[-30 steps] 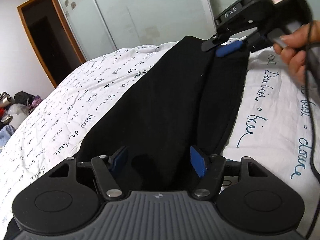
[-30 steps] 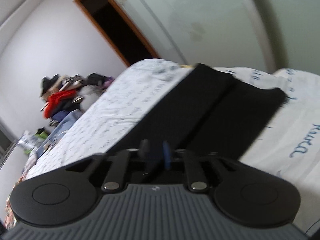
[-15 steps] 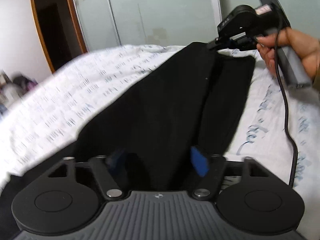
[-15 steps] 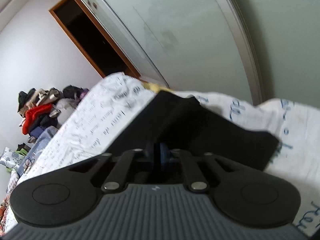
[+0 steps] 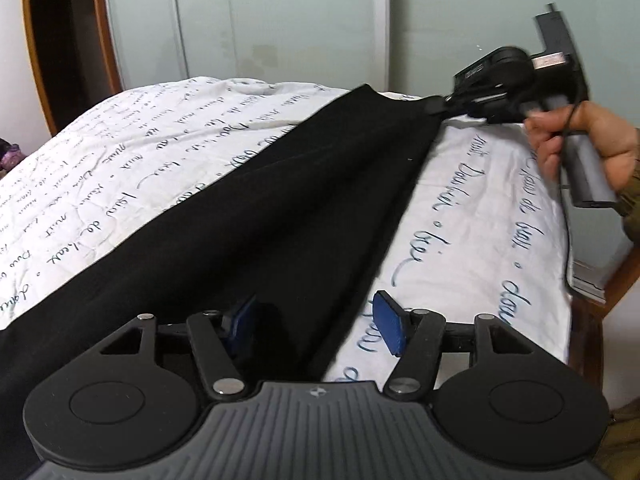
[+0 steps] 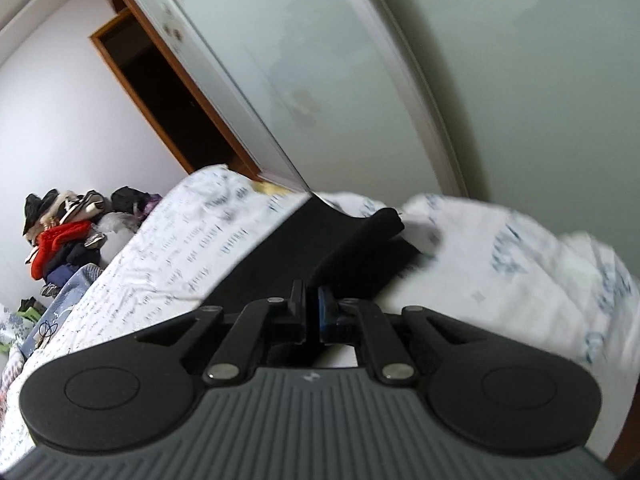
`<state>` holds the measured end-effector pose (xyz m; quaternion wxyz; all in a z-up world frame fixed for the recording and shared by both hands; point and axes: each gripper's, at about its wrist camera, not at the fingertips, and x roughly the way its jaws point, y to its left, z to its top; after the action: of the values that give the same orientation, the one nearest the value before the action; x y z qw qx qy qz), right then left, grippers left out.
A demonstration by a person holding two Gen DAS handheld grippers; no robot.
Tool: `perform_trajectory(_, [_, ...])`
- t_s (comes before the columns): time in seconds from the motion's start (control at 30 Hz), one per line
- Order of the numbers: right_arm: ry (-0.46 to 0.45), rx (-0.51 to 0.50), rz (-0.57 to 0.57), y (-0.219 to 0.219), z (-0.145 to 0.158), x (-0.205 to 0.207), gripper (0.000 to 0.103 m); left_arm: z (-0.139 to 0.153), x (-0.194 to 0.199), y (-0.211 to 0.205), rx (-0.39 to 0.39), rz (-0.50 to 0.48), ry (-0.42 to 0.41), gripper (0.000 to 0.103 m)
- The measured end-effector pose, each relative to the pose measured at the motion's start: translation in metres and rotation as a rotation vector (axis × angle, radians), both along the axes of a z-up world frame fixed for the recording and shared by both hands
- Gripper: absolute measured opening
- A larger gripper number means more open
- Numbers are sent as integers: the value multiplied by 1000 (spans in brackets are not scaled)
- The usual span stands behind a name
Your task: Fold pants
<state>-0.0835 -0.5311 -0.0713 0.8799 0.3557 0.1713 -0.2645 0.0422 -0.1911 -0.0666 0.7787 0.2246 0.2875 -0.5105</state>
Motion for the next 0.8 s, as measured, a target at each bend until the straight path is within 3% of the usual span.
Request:
perform_trajectory(0.13, [42,43,-15,-5,-13,3,9,7,-3,17,-29,-11,34,62])
perform_trajectory(0.17, [35,44,-23,-5,-13,1,12,9,-2,26,-49,-10,57,62])
perform_trajectory(0.2, [37,26,-44,-2,-10,-1,22,12,0,35,-69,-3,74,63])
perform_trajectory(0.23, [44,-12,-79,2,-7,-4,29,15,1,44,-88,10,81,65])
perform_trajectory(0.3, [35,-126,-147,17,4,-15,31,23,2,63,-119,65,63,76])
perform_trajectory(0.37, [23,-237,-105,40,13,-16,36,28,4,83,-133,139,21,79])
perform_trajectory(0.43, [32,-320,79,71,21,0,46,31,9,104,-130,223,-9,79])
perform_trajectory(0.6, [44,-483,604,172,25,49,45,26,27,163,-84,475,-30,79])
perform_trajectory(0.73, [70,-723,935,258,16,67,47,18,38,212,-66,649,-18,80])
perform_trajectory(0.77, [74,-780,994,277,11,68,51,13,41,222,-53,683,9,83])
perform_trajectory(0.8, [89,-813,1030,292,7,70,64,6,46,230,-33,710,52,86])
